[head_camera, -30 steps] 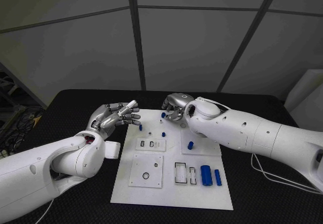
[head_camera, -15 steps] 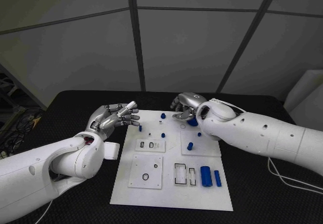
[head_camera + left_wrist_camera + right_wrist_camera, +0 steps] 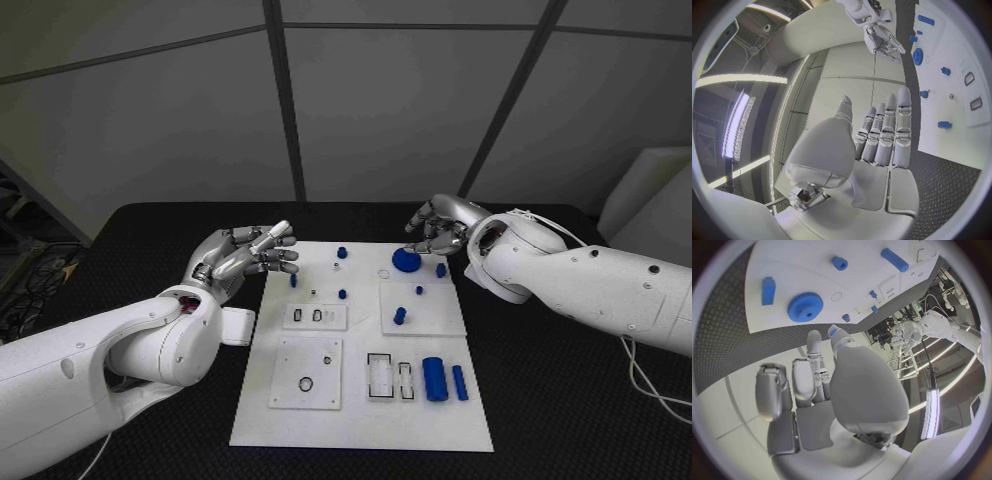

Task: Assemble the parts on the task board

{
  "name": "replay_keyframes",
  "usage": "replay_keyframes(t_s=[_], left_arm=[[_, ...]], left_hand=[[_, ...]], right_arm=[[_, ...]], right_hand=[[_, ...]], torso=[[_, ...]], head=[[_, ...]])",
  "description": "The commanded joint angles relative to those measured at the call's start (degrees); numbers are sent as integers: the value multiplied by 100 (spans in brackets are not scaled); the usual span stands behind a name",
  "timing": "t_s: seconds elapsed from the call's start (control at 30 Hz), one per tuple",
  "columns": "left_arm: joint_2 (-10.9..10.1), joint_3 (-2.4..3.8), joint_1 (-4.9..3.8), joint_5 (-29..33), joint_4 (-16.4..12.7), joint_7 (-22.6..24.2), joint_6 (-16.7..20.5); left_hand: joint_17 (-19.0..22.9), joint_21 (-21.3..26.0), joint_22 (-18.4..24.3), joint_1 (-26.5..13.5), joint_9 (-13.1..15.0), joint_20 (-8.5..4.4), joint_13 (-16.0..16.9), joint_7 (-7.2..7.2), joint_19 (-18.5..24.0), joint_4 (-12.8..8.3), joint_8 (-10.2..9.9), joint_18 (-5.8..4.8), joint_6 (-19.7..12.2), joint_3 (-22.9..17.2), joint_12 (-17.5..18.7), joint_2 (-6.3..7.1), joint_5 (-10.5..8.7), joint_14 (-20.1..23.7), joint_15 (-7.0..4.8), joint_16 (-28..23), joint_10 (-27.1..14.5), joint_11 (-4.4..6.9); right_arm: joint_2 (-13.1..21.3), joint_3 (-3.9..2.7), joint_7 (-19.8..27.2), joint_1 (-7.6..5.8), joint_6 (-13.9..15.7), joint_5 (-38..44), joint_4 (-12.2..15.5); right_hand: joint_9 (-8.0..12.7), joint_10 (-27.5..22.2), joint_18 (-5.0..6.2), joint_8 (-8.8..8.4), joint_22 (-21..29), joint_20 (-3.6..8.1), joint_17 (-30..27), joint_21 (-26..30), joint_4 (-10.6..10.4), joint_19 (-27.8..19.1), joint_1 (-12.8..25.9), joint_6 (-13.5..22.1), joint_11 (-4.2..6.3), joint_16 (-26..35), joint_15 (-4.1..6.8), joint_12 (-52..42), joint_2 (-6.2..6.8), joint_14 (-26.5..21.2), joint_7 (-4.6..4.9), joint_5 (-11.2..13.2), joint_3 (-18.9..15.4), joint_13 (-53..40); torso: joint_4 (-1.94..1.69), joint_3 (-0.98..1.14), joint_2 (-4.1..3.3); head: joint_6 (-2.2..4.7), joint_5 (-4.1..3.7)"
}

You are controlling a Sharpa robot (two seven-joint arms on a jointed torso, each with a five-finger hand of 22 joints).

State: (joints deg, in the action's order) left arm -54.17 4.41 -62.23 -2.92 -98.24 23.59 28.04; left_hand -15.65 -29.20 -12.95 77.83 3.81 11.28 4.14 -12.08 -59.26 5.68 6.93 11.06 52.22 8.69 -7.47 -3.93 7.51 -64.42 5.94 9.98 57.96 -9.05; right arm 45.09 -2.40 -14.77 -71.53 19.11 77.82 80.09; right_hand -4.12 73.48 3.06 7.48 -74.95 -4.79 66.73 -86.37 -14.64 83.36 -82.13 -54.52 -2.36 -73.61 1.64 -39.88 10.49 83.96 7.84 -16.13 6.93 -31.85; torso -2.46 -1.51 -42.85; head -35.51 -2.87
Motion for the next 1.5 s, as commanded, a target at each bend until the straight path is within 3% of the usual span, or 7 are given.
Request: replay_keyframes(t_s=[0.03, 0.17, 0.4, 0.57, 1.5], left_arm=[[18, 3, -5, -17, 8, 5, -107], [28, 3, -3, -17, 21, 1, -113], [38, 3, -1, -17, 37, 1, -118], [49, 3, 0, -17, 44, -1, -130], [48, 3, 4, -17, 71, -1, -135]], left_hand=[[-10, 35, 10, 61, -2, 11, -6, -14, 8, -39, -32, -62, 21, 6, 18, -16, -10, 12, -5, -24, 24, -15], [-10, 35, 10, 61, -2, 11, -6, -14, 8, -39, -32, -62, 21, 6, 18, -16, -10, 12, -5, -24, 24, -15], [-10, 35, 10, 61, -2, 11, -6, -14, 8, -39, -32, -62, 21, 6, 18, -16, -10, 12, -5, -24, 24, -15], [-10, 35, 10, 61, -2, 11, -6, -14, 8, -39, -32, -62, 21, 6, 18, -16, -10, 12, -5, -24, 24, -15], [-24, 49, 20, 81, 0, 12, -3, -7, 15, -61, -35, -61, 34, -2, 19, -29, -8, 6, -8, -40, 39, -10]], right_arm=[[13, -9, -256, -11, -504, -328, -6], [-13, -11, -322, -10, -667, -278, -88], [-117, -11, -339, -10, -858, -228, -223], [-238, -10, -315, -8, -930, -178, -323], [-459, -6, -329, -1, -1179, 227, -623]], right_hand=[[6, 32, -132, 17, -751, -18, 532, -54, -81, 101, -90, 107, -40, -418, -24, -1048, -44, 331, 10, -48, -141, -1218], [5, 124, -151, 54, -843, -57, 918, -92, -159, 165, -146, 191, -72, -710, -58, -1885, -58, 361, 54, -42, -277, -2229], [11, 285, -167, 63, -918, -88, 1229, -122, -175, 218, -165, 293, -110, -932, -91, -2435, -96, 400, 81, -35, -357, -2886], [11, 325, -171, 70, -938, -96, 1291, -131, -173, 232, -173, 311, -118, -976, -99, -2558, -111, 407, 88, -35, -370, -3038], [0, 402, -178, 143, -971, -111, 1386, -143, -105, 252, -309, 263, -122, -1043, -109, -2861, -213, 411, 90, -139, -325, -3420]], torso=[[-3, 5, -4], [-6, 0, -7], [-1, -10, -7], [-7, -10, -5], [5, -5, -6]], head=[[-2, -29], [-8, -39], [-29, -52], [-20, -84], [-81, -94]])
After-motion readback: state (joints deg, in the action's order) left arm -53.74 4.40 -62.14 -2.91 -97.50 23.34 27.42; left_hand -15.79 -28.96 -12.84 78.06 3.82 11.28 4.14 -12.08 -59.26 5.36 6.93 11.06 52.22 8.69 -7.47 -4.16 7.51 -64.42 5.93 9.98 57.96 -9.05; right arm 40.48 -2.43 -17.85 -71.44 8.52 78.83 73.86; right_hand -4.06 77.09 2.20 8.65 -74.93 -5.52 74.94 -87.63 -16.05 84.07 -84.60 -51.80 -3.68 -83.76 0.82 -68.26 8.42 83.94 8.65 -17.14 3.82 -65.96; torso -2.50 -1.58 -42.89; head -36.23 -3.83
